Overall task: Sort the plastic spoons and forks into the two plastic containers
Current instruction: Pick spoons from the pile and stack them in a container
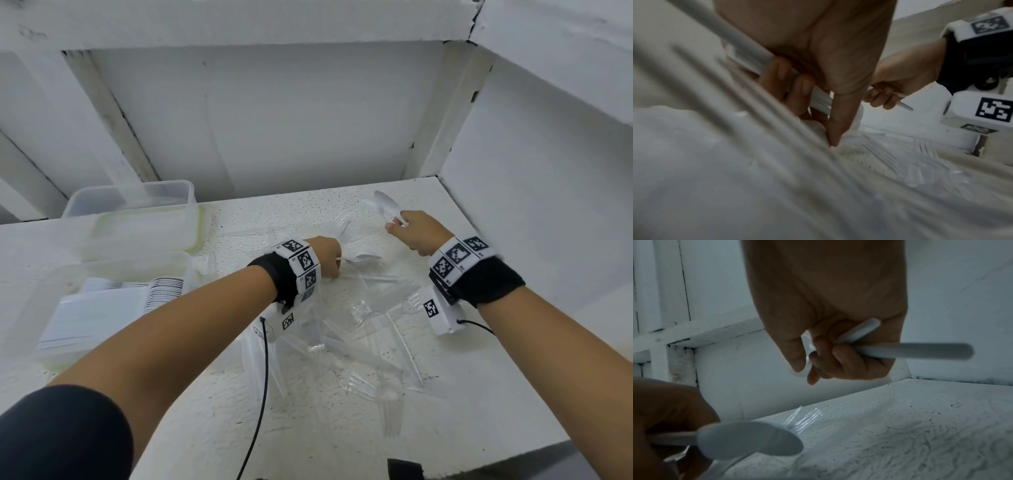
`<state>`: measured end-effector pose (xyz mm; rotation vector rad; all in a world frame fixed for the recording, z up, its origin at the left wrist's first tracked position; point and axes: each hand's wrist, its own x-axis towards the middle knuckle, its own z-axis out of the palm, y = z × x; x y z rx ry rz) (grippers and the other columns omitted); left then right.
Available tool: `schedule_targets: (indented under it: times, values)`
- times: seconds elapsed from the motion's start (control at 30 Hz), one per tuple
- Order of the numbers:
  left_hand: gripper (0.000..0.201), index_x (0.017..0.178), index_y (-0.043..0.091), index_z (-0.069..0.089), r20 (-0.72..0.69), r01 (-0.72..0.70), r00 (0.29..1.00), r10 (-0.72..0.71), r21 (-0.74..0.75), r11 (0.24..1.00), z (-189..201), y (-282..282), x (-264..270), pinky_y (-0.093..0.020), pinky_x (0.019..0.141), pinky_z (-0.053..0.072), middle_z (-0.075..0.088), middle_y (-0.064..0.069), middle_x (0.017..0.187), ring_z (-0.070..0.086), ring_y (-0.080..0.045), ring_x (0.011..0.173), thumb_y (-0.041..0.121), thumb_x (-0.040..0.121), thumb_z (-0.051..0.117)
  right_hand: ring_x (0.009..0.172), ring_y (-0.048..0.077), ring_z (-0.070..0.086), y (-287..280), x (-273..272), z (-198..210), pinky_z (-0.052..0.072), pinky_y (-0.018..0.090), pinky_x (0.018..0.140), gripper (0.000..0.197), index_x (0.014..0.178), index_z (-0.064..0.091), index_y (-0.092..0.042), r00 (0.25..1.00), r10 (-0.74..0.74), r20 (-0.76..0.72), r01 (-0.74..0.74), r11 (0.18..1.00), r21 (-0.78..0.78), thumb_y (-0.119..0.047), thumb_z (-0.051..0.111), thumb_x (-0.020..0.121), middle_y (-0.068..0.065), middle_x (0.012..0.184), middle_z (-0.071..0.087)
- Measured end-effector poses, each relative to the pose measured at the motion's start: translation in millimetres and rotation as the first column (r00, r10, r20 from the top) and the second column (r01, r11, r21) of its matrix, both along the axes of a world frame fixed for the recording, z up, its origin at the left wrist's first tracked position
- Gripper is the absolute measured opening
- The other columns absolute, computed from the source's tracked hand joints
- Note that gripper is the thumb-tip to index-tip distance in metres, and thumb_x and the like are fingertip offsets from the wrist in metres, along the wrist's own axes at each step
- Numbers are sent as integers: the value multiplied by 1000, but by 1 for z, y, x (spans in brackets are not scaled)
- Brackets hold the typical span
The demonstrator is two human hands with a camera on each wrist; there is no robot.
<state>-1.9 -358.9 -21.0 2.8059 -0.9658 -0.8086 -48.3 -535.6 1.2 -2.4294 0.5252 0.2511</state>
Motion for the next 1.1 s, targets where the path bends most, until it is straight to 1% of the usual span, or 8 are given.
schedule_targets:
  times: [0.1,0.23,0.33,0.47,0.67,0.77,0.9,1.1]
  values:
    - [14,94,11,67,43,-5,999,8,-65,998,8,5,-1,-21,58,38,59,-2,87,51,-17,79,15,86,55,58,9,37,-2,2,-1,25,22,51,20,93,47,-9,999,-17,31,17,1000,-4,-29,47,96,-5,69,40]
    - [15,96,16,63,114,40,993,-24,-143,989,27,16,-4,-25,68,36,59,2,92,50,-15,83,18,89,50,67,20,43,0,6,0,28,22,52,24,74,49,-10,996,-15,90,17,1000,-22,-22,49,94,-2,65,43]
    - [11,90,24,57,169,38,986,-6,-186,982,40,29,-7,-26,69,36,53,6,88,48,-14,82,20,92,47,59,17,41,5,12,-2,29,24,51,29,65,47,-12,998,-15,68,16,1000,-24,-22,51,93,0,61,43]
    - [20,98,21,63,281,11,959,25,-125,992,47,57,-10,-28,65,37,57,4,89,50,-16,81,21,93,43,52,14,36,17,20,-9,26,24,50,33,62,44,-12,999,42,7,-42,999,-5,-22,53,92,2,58,39]
    - [21,101,25,67,336,-94,934,118,-87,992,41,105,-13,-27,62,38,41,4,96,51,-17,74,28,93,48,52,9,39,47,27,-11,33,15,43,9,98,63,-15,964,262,-48,-260,965,34,-17,57,91,-3,62,46]
    - [21,101,30,67,336,-154,924,181,-107,982,42,123,-16,-25,63,35,51,7,93,50,-14,81,33,94,48,57,8,45,60,32,-15,33,11,41,10,99,62,-17,933,349,-86,-352,936,-19,-16,57,91,-5,68,51]
    - [19,98,33,69,316,-182,928,195,-70,981,44,132,-24,-23,60,36,54,11,77,51,-12,76,35,91,51,94,19,56,71,36,-23,41,20,69,24,112,65,-10,900,418,-125,-431,897,-102,-16,55,91,2,99,61]
    - [22,97,34,67,300,-158,940,163,-42,987,49,130,-31,-20,54,37,54,12,57,53,-6,63,28,93,46,103,25,57,75,30,-27,43,29,82,21,110,60,-11,849,493,-189,-527,814,-245,-13,50,91,8,112,63]
